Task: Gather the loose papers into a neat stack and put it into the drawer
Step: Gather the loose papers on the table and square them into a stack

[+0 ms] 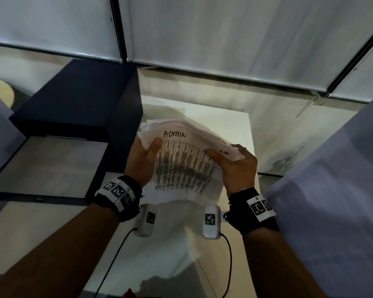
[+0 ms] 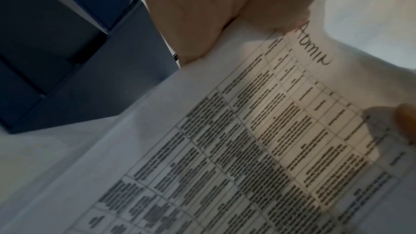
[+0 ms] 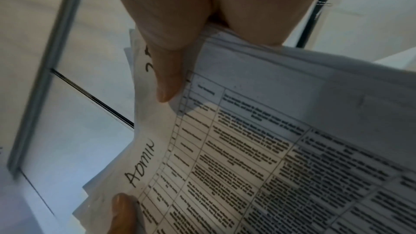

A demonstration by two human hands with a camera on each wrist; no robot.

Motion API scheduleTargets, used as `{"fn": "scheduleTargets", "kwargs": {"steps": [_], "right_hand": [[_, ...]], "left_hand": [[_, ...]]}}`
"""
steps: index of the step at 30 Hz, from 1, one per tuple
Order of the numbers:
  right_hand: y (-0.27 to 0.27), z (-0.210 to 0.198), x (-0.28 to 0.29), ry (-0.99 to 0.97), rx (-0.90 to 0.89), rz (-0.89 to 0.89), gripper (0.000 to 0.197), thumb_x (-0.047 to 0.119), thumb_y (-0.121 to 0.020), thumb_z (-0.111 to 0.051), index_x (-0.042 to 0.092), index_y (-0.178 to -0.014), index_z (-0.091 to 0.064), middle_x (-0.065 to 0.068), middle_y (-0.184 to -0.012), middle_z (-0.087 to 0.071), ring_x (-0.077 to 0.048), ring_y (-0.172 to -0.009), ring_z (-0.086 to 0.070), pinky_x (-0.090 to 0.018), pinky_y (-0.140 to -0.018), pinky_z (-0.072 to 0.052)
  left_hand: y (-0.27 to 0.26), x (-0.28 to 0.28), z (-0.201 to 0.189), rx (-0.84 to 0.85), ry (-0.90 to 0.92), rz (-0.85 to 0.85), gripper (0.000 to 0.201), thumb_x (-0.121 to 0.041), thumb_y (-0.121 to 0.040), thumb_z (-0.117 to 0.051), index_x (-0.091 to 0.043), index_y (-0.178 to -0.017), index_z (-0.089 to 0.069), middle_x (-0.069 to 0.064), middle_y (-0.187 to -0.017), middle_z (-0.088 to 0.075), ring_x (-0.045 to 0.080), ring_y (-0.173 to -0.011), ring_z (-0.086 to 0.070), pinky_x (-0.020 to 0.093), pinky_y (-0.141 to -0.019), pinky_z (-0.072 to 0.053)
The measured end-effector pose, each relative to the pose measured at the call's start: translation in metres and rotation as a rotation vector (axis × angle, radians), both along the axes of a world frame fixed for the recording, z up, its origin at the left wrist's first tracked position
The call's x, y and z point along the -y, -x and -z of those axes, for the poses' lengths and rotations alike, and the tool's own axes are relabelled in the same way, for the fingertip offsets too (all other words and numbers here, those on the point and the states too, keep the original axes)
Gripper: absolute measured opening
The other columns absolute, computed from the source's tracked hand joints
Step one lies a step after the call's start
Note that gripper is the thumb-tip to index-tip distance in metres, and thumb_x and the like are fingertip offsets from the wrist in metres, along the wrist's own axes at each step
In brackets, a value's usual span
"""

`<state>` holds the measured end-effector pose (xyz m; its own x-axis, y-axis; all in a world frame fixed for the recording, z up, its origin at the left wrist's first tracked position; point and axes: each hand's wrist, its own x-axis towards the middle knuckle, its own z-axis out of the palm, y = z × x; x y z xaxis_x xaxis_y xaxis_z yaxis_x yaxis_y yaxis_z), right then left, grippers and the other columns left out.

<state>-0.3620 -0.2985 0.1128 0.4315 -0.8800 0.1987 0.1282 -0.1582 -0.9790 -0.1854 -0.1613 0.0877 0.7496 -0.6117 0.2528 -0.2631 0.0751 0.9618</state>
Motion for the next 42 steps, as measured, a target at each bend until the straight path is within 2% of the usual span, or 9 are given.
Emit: {"fn": "scheduleTargets", "kwargs": {"steps": [6, 10, 16, 21, 25, 30, 35, 39, 42], "right_hand": [[0.005, 0.006, -0.001, -0.074, 0.006, 0.064, 0.056, 0.011, -0.056, -0.092, 0.01, -0.105, -0.064, -0.003, -0.098, -0.071, -0.008, -0.082, -0.07, -0.017, -0.066, -0.054], [-0.011, -0.008, -0.01, -0.03, 0.031, 0.124, 0.04, 0.032, -0.063, -0.083, 0.012, -0.093, -0.066, 0.005, -0.08, -0.063, 0.006, -0.065, -0.059, -0.01, -0.06, -0.048], [-0.019, -0.002, -0.011, -0.036, -0.003, 0.367, 0.022, 0.041, -0.071, -0.081, 0.027, -0.067, -0.064, 0.004, -0.072, -0.068, -0.002, -0.067, -0.063, -0.014, -0.064, -0.049], [-0.018, -0.016, -0.008, 0.002, 0.107, 0.444, 0.025, 0.015, -0.086, -0.069, 0.023, -0.063, -0.066, 0.012, -0.056, -0.065, -0.001, -0.057, -0.059, -0.018, -0.06, -0.049], [-0.013, -0.005, -0.017, -0.027, 0.089, 0.39, 0.008, 0.031, -0.079, -0.064, 0.03, -0.073, -0.069, 0.003, -0.075, -0.067, -0.02, -0.077, -0.063, -0.037, -0.074, -0.053], [-0.018, -0.007, -0.028, 0.153, -0.016, 0.277, 0.011, 0.018, -0.081, -0.077, 0.021, -0.088, -0.069, 0.014, -0.077, -0.068, 0.0, -0.076, -0.063, -0.019, -0.072, -0.052], [-0.017, -0.005, -0.016, 0.066, -0.047, 0.354, 0.023, 0.011, -0.083, -0.069, 0.031, -0.073, -0.069, 0.001, -0.074, -0.07, -0.023, -0.077, -0.068, -0.042, -0.078, -0.058], [-0.019, -0.009, -0.014, 0.018, 0.089, 0.378, 0.023, -0.007, -0.086, -0.059, 0.016, -0.083, -0.057, -0.001, -0.076, -0.065, -0.011, -0.072, -0.064, -0.025, -0.07, -0.054], [-0.026, -0.01, -0.015, 0.039, 0.05, 0.346, 0.033, -0.004, -0.088, -0.058, 0.028, -0.089, -0.052, 0.004, -0.081, -0.064, -0.011, -0.075, -0.063, -0.023, -0.072, -0.052]], "left_hand": [[0.001, -0.009, 0.001, -0.205, -0.013, 0.096, 0.052, -0.008, -0.088, -0.067, -0.02, -0.123, -0.031, -0.002, -0.113, -0.058, 0.0, -0.093, -0.068, 0.021, -0.077, -0.057], [0.007, -0.004, -0.004, -0.25, 0.018, 0.167, 0.063, -0.007, -0.083, -0.073, -0.017, -0.127, -0.029, 0.002, -0.114, -0.059, 0.006, -0.097, -0.069, 0.026, -0.079, -0.059], [0.001, -0.007, 0.007, -0.179, -0.041, 0.086, 0.036, -0.005, -0.08, -0.075, -0.027, -0.106, -0.065, -0.002, -0.103, -0.073, 0.014, -0.099, -0.071, 0.034, -0.084, -0.06], [-0.005, -0.01, -0.003, -0.221, 0.051, 0.146, 0.031, -0.001, -0.081, -0.073, -0.014, -0.109, -0.07, 0.006, -0.104, -0.075, 0.018, -0.098, -0.072, 0.034, -0.085, -0.058], [-0.007, -0.014, 0.001, -0.183, 0.021, 0.195, 0.026, -0.007, -0.088, -0.067, -0.021, -0.109, -0.062, 0.001, -0.102, -0.071, 0.009, -0.093, -0.071, 0.025, -0.077, -0.059], [-0.011, -0.008, 0.002, -0.153, 0.013, 0.188, 0.029, -0.008, -0.09, -0.065, -0.033, -0.103, -0.061, -0.004, -0.102, -0.07, 0.005, -0.094, -0.069, 0.021, -0.078, -0.056], [-0.017, -0.009, 0.003, -0.147, 0.004, 0.21, 0.029, -0.009, -0.087, -0.068, -0.027, -0.107, -0.059, -0.002, -0.103, -0.071, 0.008, -0.094, -0.07, 0.022, -0.077, -0.057], [-0.017, -0.008, 0.003, -0.115, -0.016, 0.216, 0.029, -0.01, -0.087, -0.068, -0.033, -0.102, -0.061, -0.004, -0.099, -0.071, 0.007, -0.093, -0.07, 0.022, -0.078, -0.057], [-0.018, -0.007, 0.003, -0.121, -0.019, 0.202, 0.031, -0.01, -0.084, -0.072, -0.032, -0.103, -0.061, -0.003, -0.1, -0.072, 0.009, -0.094, -0.07, 0.025, -0.078, -0.058]]}}
